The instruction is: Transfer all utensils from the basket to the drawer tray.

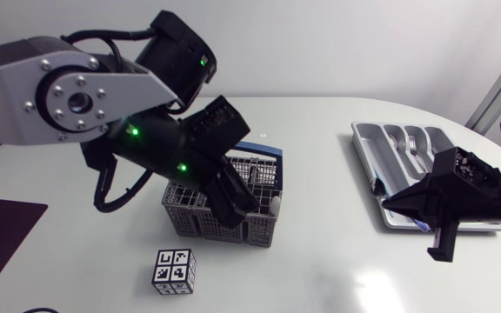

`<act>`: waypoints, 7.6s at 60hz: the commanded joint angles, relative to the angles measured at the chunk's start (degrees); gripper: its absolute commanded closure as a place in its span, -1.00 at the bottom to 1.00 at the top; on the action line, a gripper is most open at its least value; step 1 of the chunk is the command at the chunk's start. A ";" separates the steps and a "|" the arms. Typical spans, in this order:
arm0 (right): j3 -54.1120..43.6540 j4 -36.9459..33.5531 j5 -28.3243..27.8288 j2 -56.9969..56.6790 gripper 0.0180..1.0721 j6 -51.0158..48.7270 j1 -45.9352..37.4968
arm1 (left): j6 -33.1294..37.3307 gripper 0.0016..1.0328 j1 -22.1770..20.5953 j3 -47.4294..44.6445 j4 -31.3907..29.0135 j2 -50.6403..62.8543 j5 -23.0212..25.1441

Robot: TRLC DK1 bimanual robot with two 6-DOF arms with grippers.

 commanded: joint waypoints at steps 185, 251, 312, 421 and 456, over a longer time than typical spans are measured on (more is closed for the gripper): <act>24.07 -1.66 8.95 26.90 -0.22 61.56 37.96 | -4.92 -0.27 0.36 -30.42 32.96 -5.36 -7.13; 23.19 0.45 6.23 26.73 0.89 64.46 36.90 | -5.27 -0.30 -1.75 -31.56 34.01 -9.31 -5.73; 36.37 -18.62 -9.24 21.98 0.89 65.33 26.44 | -5.27 -0.30 -2.63 -32.00 33.92 -9.57 -5.73; 20.20 2.12 33.30 28.31 0.89 26.05 -24.44 | -7.99 0.52 6.60 -23.48 30.76 -10.72 -5.11; 12.11 13.20 42.44 32.79 0.89 31.67 -13.63 | -2.98 0.52 14.33 -29.54 25.22 -17.84 0.25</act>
